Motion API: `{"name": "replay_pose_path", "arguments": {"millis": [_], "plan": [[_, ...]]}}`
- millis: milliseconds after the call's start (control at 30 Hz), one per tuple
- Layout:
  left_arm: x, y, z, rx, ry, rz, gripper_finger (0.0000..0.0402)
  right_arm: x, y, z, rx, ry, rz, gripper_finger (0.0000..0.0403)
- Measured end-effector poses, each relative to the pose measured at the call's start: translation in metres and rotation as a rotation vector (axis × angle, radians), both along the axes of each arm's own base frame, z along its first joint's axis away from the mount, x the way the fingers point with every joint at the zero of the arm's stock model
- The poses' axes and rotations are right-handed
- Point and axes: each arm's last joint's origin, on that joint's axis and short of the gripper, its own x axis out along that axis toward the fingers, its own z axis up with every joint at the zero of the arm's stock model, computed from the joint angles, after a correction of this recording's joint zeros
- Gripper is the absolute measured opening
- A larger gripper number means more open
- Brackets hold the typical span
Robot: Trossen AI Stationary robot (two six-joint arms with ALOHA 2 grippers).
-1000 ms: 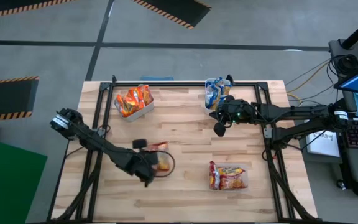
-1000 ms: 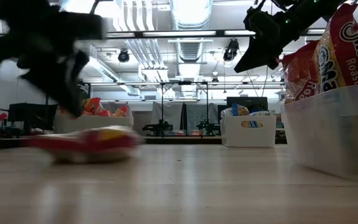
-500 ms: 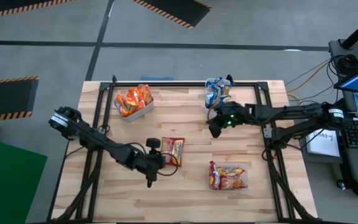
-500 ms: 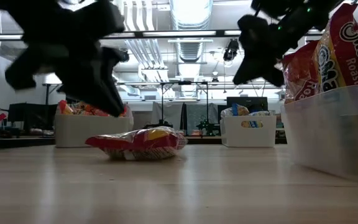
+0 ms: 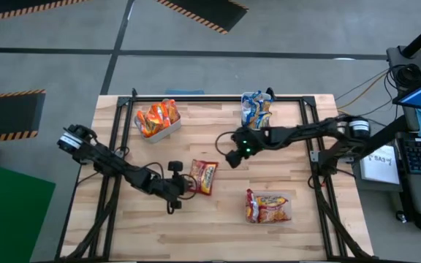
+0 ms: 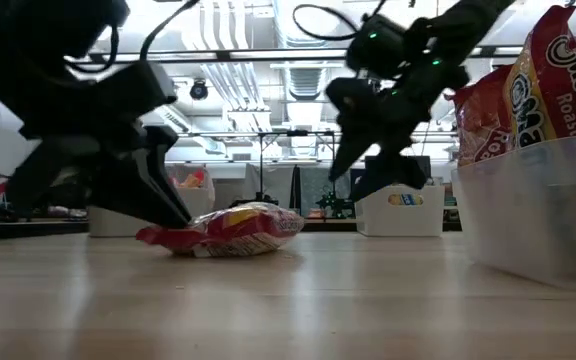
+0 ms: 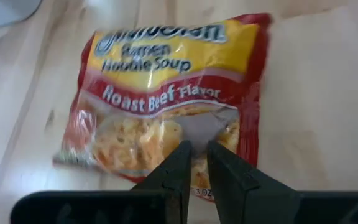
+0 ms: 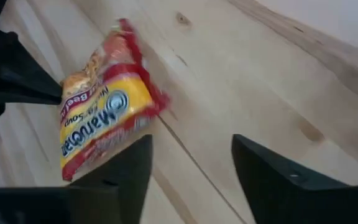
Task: Sort Maruchan noodles
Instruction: Put the red noodle pack into the transparent bin
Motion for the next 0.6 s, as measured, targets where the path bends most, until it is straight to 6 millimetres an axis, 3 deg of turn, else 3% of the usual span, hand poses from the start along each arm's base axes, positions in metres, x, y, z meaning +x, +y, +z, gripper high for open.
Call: {"name": "replay_pose_path", "arguments": {"millis": [333,600], "plan": [[-0.011,0.010,-0.013,-0.046,-0.018,0.066,0.0037,0.054,-0.005,-0.020,0.092,0.023,0.077,0.0323],[-0.014,0.012,-0.016,-0.068,-0.025,0.095,0.0037,0.088,-0.004,-0.029,0.183,0.005,0.166,0.0349]]}}
